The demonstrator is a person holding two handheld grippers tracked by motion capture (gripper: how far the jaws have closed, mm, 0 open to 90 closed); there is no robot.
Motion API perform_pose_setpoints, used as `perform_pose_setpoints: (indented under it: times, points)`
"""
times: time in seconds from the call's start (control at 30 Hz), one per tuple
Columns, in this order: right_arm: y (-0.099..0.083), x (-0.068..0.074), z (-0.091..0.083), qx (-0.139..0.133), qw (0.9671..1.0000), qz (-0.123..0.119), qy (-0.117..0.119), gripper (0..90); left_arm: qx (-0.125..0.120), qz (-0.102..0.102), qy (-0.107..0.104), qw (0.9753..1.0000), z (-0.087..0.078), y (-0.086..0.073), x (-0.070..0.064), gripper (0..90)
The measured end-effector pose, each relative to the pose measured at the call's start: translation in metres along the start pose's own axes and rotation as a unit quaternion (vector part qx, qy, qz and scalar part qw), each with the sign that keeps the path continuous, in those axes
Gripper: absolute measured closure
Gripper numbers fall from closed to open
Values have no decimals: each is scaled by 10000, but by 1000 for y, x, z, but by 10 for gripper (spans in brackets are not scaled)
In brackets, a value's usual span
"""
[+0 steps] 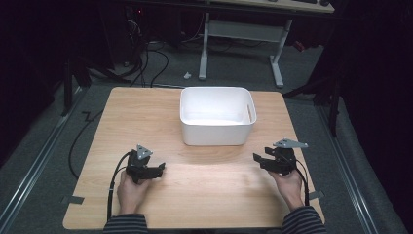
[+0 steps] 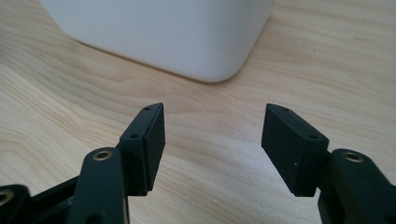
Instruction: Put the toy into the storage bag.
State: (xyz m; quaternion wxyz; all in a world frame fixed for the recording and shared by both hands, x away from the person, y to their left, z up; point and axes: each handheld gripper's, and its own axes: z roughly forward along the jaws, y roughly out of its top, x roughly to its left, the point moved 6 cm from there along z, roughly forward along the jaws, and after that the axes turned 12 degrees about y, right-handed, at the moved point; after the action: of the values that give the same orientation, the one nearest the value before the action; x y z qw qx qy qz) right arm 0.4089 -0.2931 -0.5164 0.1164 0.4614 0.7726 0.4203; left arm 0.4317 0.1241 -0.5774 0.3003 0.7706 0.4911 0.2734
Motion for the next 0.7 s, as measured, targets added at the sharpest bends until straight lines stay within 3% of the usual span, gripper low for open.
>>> perform_pose_setpoints:
  times: [0.2,0.47,0.5,0.7]
  points:
    - [-15,-12,21,310,9991,-15,-295,375,0,1,0,10000,0,0,0,181]
    - [-31,-21,42,370,9985,-30,-393,321,1,1,0,10000,0,0,0,181]
    - [-32,-21,44,313,9984,-148,-453,325,1,0,-1,10000,0,0,0,181]
    - [-32,-21,44,314,9982,-107,-497,298,-1,-5,-2,10000,0,0,0,182]
